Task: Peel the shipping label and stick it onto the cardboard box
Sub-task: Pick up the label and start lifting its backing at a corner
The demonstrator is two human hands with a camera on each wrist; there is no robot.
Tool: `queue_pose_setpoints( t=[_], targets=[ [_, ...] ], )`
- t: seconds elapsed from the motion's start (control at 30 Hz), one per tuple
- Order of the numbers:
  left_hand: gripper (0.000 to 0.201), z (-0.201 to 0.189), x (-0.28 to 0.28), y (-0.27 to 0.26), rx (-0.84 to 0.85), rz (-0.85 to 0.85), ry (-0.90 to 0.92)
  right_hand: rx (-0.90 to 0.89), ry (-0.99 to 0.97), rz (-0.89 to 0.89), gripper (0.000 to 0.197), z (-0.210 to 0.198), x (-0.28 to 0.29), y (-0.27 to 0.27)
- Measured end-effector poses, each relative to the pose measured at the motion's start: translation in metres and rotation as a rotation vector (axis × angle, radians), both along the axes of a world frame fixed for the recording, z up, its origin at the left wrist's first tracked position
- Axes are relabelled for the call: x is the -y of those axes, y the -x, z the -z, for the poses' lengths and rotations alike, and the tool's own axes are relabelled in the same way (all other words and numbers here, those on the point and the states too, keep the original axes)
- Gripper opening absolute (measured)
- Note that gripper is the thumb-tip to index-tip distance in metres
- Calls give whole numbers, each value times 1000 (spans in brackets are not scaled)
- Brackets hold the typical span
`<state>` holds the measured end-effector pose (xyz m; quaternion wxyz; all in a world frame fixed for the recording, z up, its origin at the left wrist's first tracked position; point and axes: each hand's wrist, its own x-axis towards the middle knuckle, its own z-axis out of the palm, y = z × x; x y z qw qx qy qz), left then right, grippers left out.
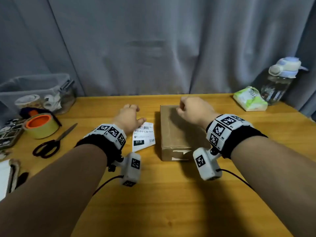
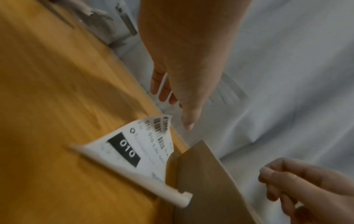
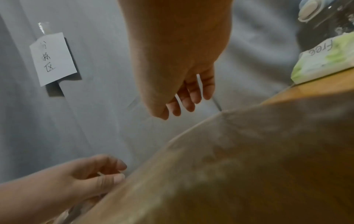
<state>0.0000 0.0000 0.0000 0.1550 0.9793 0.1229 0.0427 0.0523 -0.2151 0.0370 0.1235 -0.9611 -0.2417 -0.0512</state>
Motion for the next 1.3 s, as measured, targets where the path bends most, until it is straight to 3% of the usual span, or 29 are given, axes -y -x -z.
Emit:
queue_pose_setpoints(
  t=[0.13, 0.23, 0.37, 0.5, 0.57, 0.63, 0.73, 0.97, 1.1, 1.3],
  targets=[
    [68, 21, -1, 3, -106, -49, 150, -69, 27, 0, 28, 20, 1, 1],
    [49, 28, -1, 2, -82, -79, 222, -96, -1, -10, 30, 27, 1, 2],
    [11, 20, -3, -1, 192, -111, 423, -134, -102, -6, 30, 21, -2, -1],
    [13, -21, 10, 0, 606, -23, 711, -186, -461, -59, 52, 7, -11, 4],
    [11, -41, 20, 1, 676, 40, 792, -236, -611, -95, 70, 1, -18, 8],
    [5, -54, 33, 1, 663, 113, 851, -243, -802, -129, 67, -3, -23, 8],
    [6, -64, 46, 1, 639, 193, 906, -208, -1018, -169, 28, -13, -20, 8],
    [12, -68, 57, 3, 591, 262, 1057, -191, -1039, -159, 12, -18, -2, -1],
    [11, -68, 57, 5, 527, 277, 1017, -100, -1037, -143, 26, -20, 1, -5],
    [12, -66, 55, 15, 298, 376, 1151, 43, -933, -81, 42, -12, 9, -7]
  ],
)
